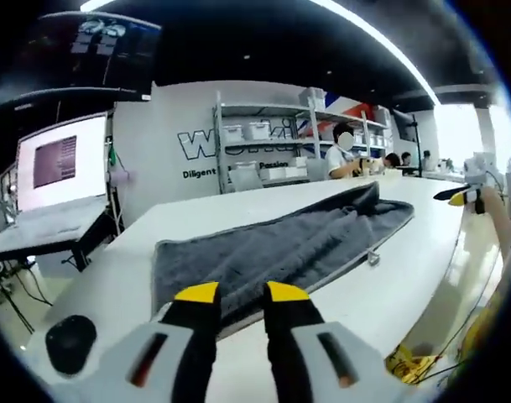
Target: Fold the towel on the table until its edges align and the towel forms a compact rectangular stack.
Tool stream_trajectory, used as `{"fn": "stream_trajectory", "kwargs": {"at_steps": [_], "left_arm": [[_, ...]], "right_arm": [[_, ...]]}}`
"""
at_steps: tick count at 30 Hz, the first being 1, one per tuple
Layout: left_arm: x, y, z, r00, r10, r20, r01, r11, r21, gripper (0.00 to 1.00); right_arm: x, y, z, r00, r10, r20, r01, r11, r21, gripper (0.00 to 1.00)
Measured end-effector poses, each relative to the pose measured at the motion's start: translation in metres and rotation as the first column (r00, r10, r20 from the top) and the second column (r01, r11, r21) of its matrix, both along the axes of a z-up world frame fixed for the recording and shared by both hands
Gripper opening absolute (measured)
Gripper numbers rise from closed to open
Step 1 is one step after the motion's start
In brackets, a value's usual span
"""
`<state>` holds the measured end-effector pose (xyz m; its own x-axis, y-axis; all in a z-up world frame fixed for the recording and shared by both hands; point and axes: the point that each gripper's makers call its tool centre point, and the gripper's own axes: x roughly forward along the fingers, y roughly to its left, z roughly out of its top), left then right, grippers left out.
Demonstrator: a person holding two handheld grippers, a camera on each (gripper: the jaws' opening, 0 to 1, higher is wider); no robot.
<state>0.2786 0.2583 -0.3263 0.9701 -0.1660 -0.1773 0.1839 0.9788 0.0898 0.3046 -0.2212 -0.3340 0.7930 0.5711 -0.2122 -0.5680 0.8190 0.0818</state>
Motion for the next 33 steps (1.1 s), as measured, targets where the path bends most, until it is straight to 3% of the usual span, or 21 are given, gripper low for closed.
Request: {"fn": "stream_trajectory", "kwargs": {"at_steps": [4, 8, 17, 20, 24, 33], "left_arm": [[-0.002, -0.015, 0.003, 0.998, -0.059, 0.013, 0.06, 0.997, -0.056, 0.28], [-0.004, -0.022, 0.005, 0.996, -0.082, 0.017, 0.083, 0.994, -0.065, 0.3], [-0.007, -0.041, 0.008, 0.989, -0.148, 0.022, 0.149, 0.985, -0.085, 0.52], [-0.007, -0.043, 0.007, 0.988, -0.151, 0.019, 0.152, 0.985, -0.085, 0.56], [-0.007, -0.045, 0.007, 0.988, -0.154, 0.012, 0.154, 0.983, -0.095, 0.71], [-0.006, -0.048, 0.004, 0.988, -0.151, -0.004, 0.15, 0.983, -0.108, 0.83]], "right_arm": [[-0.001, 0.001, -0.001, 1.0, 0.001, -0.003, -0.001, 1.0, 0.0, 0.96], [0.0, 0.0, -0.002, 1.0, -0.001, -0.005, 0.001, 1.0, 0.001, 0.96], [0.0, 0.0, -0.003, 1.0, 0.0, -0.008, 0.0, 1.0, 0.001, 0.96], [-0.001, 0.001, -0.004, 1.0, 0.001, -0.009, -0.001, 1.0, 0.002, 0.96], [-0.001, -0.001, -0.003, 1.0, -0.003, -0.005, 0.003, 1.0, 0.001, 0.96], [-0.001, -0.002, -0.004, 1.0, -0.009, -0.006, 0.009, 1.0, 0.006, 0.96]]}}
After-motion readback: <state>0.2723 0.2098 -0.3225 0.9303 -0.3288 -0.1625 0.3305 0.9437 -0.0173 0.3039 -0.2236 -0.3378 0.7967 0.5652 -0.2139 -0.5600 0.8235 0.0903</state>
